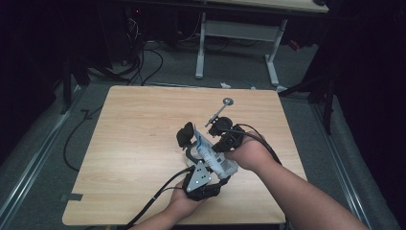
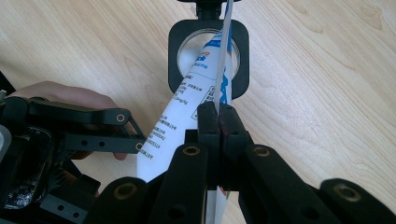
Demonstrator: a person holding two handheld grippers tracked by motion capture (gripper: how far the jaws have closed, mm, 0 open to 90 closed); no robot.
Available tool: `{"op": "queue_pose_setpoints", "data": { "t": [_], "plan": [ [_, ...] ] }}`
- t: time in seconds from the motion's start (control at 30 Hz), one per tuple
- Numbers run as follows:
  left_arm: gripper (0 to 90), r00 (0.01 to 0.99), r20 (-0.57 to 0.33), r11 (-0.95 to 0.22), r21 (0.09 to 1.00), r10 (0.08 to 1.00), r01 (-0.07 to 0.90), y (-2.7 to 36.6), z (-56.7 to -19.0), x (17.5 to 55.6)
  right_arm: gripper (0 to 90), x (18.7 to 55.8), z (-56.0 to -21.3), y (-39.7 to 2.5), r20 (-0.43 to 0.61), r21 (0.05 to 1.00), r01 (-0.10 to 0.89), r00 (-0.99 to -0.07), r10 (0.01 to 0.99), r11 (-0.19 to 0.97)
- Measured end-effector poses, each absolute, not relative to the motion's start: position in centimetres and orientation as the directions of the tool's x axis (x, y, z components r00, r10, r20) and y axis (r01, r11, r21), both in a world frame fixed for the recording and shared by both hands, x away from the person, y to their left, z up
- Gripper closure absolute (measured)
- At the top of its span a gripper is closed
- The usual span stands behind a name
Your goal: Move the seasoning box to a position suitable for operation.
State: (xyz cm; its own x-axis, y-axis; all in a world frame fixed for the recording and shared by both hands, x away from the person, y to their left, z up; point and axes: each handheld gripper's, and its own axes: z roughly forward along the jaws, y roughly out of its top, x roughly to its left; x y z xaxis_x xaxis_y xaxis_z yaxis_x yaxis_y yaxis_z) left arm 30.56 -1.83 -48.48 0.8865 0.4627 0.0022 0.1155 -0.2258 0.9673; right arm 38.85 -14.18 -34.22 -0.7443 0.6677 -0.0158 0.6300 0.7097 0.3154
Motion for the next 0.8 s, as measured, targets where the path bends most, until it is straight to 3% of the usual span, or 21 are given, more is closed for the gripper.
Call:
{"op": "queue_pose_setpoints", "data": {
  "t": [0.8],
  "plan": [
    [52.7,0.886,-0.002,-0.218,0.969,0.463,0.117,-1.75,-48.37,30.43,89.8,38.86,-34.18,-14.04,-0.009,0.314,0.631,-0.746,0.666,0.71]
  ]
}}
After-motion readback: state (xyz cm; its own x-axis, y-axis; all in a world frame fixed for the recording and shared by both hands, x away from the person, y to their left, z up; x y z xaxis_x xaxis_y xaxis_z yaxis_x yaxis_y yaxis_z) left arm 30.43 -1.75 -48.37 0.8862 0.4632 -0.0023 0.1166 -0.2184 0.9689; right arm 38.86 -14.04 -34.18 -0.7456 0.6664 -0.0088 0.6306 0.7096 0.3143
